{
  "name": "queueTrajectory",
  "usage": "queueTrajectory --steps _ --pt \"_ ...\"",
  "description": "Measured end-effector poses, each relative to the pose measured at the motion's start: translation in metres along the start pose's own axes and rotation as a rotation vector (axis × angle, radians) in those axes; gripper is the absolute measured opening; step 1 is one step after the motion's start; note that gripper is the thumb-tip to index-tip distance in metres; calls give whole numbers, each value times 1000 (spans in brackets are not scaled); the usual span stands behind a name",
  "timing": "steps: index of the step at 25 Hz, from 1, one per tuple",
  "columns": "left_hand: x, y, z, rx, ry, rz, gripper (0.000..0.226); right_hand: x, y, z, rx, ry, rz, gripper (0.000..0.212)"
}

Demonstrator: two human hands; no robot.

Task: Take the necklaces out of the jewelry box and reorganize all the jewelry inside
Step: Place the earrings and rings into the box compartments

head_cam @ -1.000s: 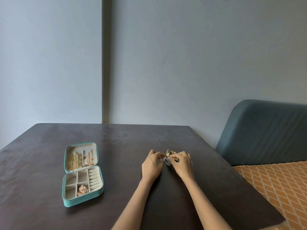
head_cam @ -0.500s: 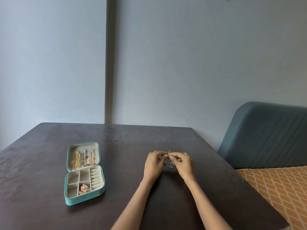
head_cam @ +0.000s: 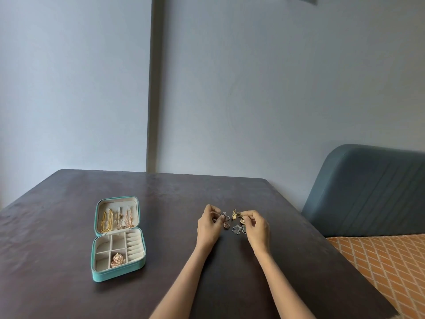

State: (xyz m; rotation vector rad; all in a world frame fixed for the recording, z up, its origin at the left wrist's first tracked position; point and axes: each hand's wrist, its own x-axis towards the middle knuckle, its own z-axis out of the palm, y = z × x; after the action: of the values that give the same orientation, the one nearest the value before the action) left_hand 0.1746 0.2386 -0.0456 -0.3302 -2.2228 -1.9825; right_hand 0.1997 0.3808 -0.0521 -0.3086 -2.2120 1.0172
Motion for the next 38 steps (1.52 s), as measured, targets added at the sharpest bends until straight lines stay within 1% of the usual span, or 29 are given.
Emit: queueTrajectory --steps 2,4,6,8,11,14,16,19,21,22,24,27,29,31,34,36,38 --pt "1 -1 -1 -23 3 -3 21 -1 0 0 -107 -68 -1 20" --pt "1 -2 -3 -10 -5 3 22 -4 -4 0 -273 -130 -27 19" --pt "1 -1 -4 -17 -13 13 24 -6 -8 -1 -375 -100 -53 18" --pt "-1 2 -5 -6 -30 14 28 -7 -12 -4 -405 -56 -39 16" --pt "-2 4 -5 24 -51 10 33 -8 -12 -4 -462 -37 -56 12" --pt "-1 4 -3 32 -65 3 30 -9 -10 -3 -527 -27 -153 10" --pt "-1 1 -2 -11 -55 -7 27 -8 -8 0 -516 -15 -236 8" --pt "-1 2 -4 -70 -60 2 23 -5 -9 1 -319 -23 -355 6" --pt "-1 4 -5 -66 -113 11 25 -7 -12 -2 -127 -7 -337 6" --pt "-1 7 -5 -67 -141 17 24 -9 -14 -2 -26 12 -281 7" --pt "-2 9 -7 -105 -167 14 22 -13 -21 2 194 25 -98 11" --pt "-5 11 -10 -198 -155 -12 17 -20 -38 17 488 -33 138 16" --pt "-7 12 -14 -242 -143 -36 15 -22 -53 21 650 -84 279 15" --pt "-10 14 -15 -322 -89 -112 11 -24 -63 22 727 -90 355 14" --pt "-15 18 -12 -472 48 -231 18 -26 -75 19 812 -100 370 10" --pt "-17 25 -12 -470 150 -257 20 -29 -84 21 826 -130 355 9" --pt "-16 36 -21 -376 236 -236 15 -32 -96 25 861 -153 355 8"
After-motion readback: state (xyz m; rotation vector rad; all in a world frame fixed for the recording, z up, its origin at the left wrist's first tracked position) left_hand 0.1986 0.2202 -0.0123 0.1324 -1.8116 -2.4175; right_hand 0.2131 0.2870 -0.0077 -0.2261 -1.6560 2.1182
